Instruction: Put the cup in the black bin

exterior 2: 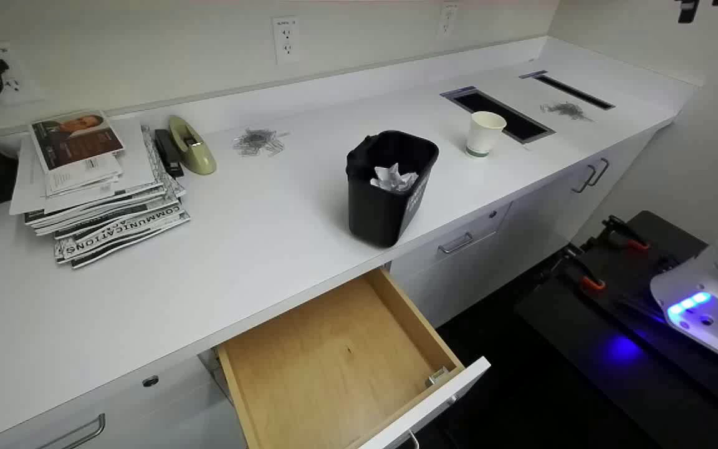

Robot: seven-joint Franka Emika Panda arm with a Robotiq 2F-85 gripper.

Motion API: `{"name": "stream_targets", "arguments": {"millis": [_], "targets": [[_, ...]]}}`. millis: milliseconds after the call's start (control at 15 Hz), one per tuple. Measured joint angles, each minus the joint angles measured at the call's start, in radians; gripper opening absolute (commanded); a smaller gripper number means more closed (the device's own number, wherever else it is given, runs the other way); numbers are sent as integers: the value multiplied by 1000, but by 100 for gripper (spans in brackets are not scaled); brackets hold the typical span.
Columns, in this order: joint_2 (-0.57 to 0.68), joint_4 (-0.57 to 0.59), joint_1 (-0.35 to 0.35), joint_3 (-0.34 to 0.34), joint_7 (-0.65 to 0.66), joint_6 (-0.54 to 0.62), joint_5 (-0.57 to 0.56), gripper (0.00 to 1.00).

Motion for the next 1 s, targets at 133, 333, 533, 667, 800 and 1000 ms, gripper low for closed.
{"name": "stream_targets", "arguments": {"millis": [133, 333, 533, 667, 800, 1000], "targets": [[0, 0, 0, 0, 0, 0, 0, 100], [0, 0, 2, -2, 0, 0, 0, 100], [3, -7, 24, -9, 0, 23, 38, 100], [5, -28, 52, -9, 0, 77, 106, 100], [5, -60, 88, -6, 0, 142, 169, 100], [5, -126, 140, 14, 0, 266, 233, 100]]}}
